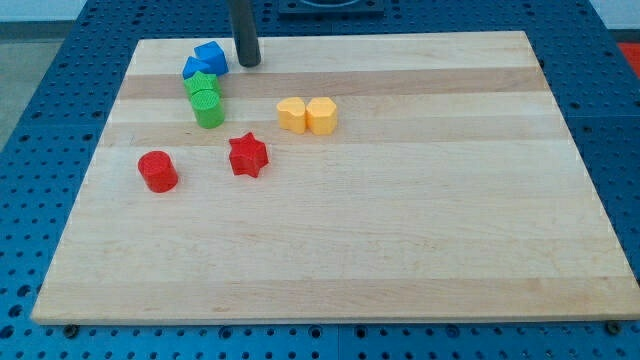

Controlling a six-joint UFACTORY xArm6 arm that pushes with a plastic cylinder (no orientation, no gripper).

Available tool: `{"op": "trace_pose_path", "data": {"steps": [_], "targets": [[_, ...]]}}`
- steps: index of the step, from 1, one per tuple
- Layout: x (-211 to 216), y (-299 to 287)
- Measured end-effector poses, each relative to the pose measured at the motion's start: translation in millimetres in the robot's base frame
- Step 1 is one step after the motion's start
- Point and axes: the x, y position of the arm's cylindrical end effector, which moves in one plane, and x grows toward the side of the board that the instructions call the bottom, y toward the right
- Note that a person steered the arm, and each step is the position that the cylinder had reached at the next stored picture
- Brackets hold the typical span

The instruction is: Slightly push the green circle towards the left side of the board

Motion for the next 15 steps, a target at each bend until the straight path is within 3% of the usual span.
{"op": "trace_pose_path", "data": {"steps": [4,5,6,8,12,13,15], "targets": [[-29.5,-51.5],[-27.6,-41.6],[-11.9,-4.0],[57.9,5.4],[81.9,-27.7],[81.9,-7.0],[121.2,18.2]]}}
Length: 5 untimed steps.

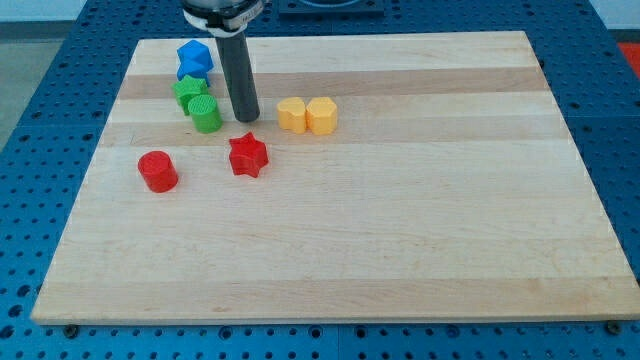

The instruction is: Slightly push the green circle towards the left side of the board

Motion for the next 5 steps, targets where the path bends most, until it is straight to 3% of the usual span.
{"op": "trace_pose_path", "data": {"steps": [3,5], "targets": [[1.6,-53.2],[1.6,-45.3]]}}
